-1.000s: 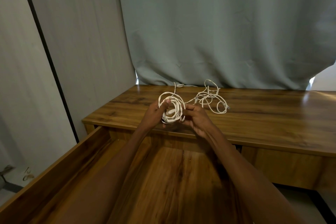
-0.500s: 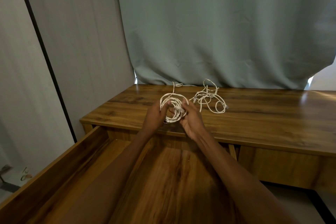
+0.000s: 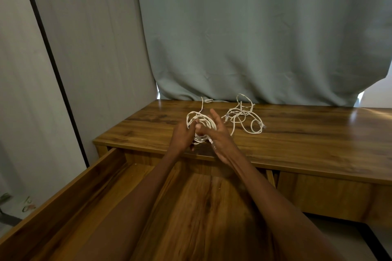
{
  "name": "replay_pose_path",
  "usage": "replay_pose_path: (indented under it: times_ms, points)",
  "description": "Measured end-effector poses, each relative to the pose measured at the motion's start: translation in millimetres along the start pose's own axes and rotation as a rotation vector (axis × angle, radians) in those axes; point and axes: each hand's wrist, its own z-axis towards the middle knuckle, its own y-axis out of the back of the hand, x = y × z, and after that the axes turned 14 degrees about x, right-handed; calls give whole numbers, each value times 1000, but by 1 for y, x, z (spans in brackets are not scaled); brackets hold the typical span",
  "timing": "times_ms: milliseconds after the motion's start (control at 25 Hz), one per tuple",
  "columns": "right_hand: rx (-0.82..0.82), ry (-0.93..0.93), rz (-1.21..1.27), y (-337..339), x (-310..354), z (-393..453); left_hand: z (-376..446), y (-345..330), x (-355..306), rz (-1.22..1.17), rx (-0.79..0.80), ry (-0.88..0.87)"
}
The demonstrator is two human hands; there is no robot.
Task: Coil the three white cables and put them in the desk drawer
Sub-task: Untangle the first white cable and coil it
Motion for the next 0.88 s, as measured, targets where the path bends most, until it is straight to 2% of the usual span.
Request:
replay_pose_path:
  times_ms: [160,240,400,480,560,640,720,800,880]
  points:
    - [-19,2,-171,5,-4,-3,-2,3,2,-26,-40,44]
    - [-23,-11,-366,11,-2,-8,-1,7,3,-20,-66,69]
    - [-133,25,-1179,16,-1,-16,3,10,4,-49,-91,141]
    - [-189,156,-1564,14,-5,-20,7,11,5,-72,-76,200]
    - [-223,311,-1814,15,-9,-23,6,14,5,-132,-49,256]
    - [-194,385,-1870,17,-8,-24,4,17,7,-201,-19,303]
    - [-220,435,-1813,17,-3,-24,2,21,10,-255,10,333]
    - [-354,431,-1552,20,1,-23,-2,24,13,-297,42,326]
    - [-466,308,-1183,28,4,-20,-7,28,15,-327,84,305]
